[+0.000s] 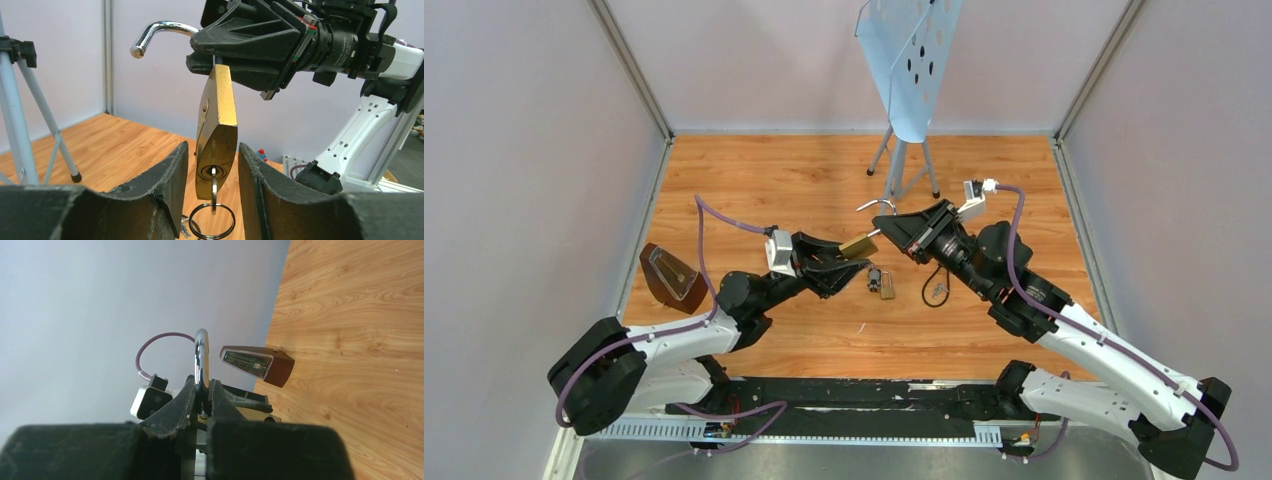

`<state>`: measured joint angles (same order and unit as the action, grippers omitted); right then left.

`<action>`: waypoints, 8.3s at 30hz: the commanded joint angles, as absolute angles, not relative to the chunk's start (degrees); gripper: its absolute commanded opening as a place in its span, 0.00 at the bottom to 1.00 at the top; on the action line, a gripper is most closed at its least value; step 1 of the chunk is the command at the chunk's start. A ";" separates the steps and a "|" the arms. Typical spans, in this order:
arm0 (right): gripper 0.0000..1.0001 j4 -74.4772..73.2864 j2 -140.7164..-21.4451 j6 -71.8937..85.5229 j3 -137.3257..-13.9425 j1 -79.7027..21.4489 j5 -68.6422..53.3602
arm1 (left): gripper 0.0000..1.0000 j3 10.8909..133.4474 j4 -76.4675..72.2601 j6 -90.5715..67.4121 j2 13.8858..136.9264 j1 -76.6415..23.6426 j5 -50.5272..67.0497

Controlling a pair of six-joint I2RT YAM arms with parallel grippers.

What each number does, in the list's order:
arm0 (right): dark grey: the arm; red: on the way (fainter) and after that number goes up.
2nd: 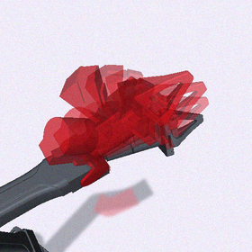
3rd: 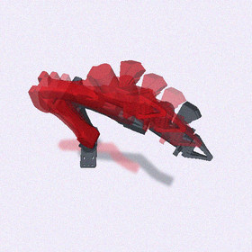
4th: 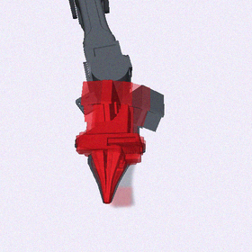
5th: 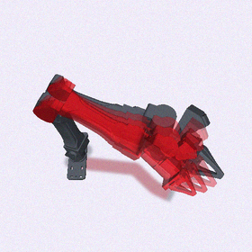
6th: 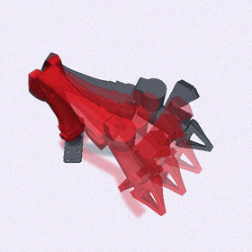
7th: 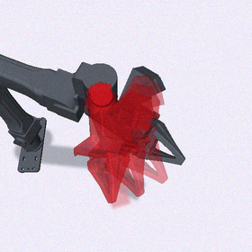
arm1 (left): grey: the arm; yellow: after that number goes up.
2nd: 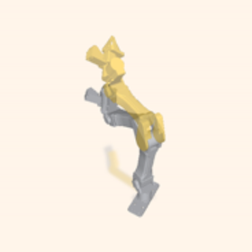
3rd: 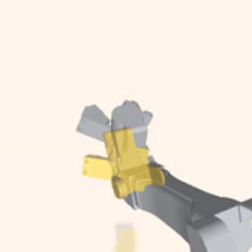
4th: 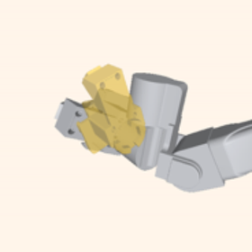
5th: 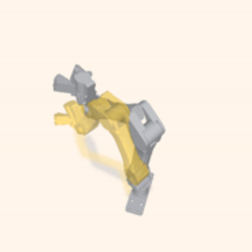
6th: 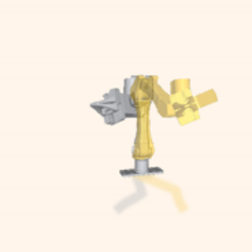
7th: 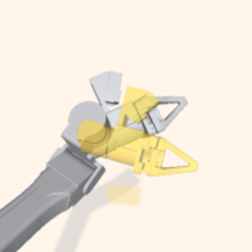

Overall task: Lock with the key
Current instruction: Pick up the lock from the center of the board, then lock the lock.

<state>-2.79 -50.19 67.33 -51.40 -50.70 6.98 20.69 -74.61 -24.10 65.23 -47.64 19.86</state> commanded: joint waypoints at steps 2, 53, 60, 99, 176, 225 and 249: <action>0.00 3.47 -48.58 70.90 -53.23 -50.63 5.98 | 0.54 23.12 -78.84 -25.29 65.92 -47.64 21.39; 0.75 -2.15 -31.57 21.60 -37.88 -48.99 -2.78 | 0.00 43.56 -16.42 -25.61 51.96 -44.22 25.70; 0.76 3.21 -41.18 14.17 -39.79 -43.52 -16.30 | 0.00 47.60 -13.85 -29.22 54.00 -37.31 44.59; 0.00 7.02 -51.02 33.90 -47.20 -40.51 -29.97 | 0.00 40.52 -36.78 -43.52 59.60 -32.17 60.25; 0.77 11.92 -39.96 49.95 -36.35 -49.31 2.57 | 0.00 30.27 -40.63 -61.43 49.34 -42.10 17.53; 0.00 24.09 -47.56 44.86 -46.14 -49.31 -13.84 | 0.84 22.72 -32.78 -48.09 33.70 -42.10 27.93; 0.00 24.17 -46.37 40.56 -45.88 -49.31 -17.95 | 0.62 28.06 -22.16 -39.30 38.96 -41.24 38.40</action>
<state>17.43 -48.99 41.50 -42.19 -49.52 -16.45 23.99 -28.67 -44.62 41.39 -41.85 38.52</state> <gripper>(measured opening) 0.058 0.593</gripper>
